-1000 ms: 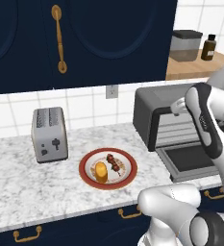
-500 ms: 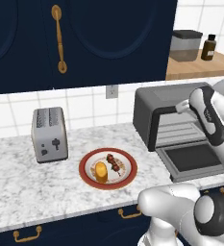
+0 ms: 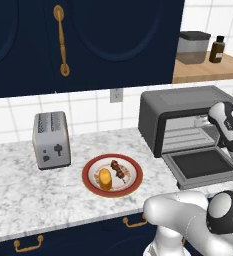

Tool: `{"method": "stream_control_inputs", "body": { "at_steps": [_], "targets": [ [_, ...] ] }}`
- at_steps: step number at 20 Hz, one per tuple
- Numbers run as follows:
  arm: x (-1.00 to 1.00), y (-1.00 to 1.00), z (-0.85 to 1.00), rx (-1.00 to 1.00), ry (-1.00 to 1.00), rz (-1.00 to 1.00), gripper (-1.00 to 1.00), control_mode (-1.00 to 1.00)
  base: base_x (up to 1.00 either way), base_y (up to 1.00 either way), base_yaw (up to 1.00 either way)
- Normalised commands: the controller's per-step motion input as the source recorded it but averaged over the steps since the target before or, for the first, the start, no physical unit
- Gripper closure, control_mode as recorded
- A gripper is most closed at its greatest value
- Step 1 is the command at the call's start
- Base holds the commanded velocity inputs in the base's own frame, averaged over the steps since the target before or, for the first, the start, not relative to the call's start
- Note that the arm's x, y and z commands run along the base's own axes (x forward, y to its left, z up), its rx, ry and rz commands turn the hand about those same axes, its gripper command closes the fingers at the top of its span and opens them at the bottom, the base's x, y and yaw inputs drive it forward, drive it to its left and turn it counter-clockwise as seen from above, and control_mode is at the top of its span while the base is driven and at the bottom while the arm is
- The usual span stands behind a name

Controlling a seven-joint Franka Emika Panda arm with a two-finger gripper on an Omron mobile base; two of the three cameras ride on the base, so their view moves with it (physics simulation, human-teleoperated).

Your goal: Pick up the kebab skewer and baguette bread, and place them inside the toaster oven. Close the toaster oven door and start by setting the timer.

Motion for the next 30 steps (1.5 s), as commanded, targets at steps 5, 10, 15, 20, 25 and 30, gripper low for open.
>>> {"method": "stream_control_inputs", "body": {
  "at_steps": [5, 10, 15, 20, 25, 30],
  "targets": [
    [-0.01, -0.16, -0.49, 0.00, -0.07, 0.00, -1.00, -1.00, 0.00, 0.00, 0.00],
    [0.00, -0.14, -0.37, 0.00, -0.05, 0.00, -1.00, -1.00, 0.00, 0.00, 0.00],
    [0.02, -0.09, -0.20, 0.00, 0.00, 0.00, -1.00, -1.00, 0.00, 0.00, 0.00],
    [0.14, -0.06, -0.10, 0.00, 0.00, -0.01, -1.00, -1.00, 0.00, 0.00, 0.00],
    [0.22, -0.03, -0.09, 0.00, 0.00, -0.02, -1.00, -1.00, 0.00, 0.00, 0.00],
    [0.20, -0.01, -0.10, 0.00, -0.01, -0.01, -1.00, -1.00, 0.00, 0.00, 0.00]
  ]
}}
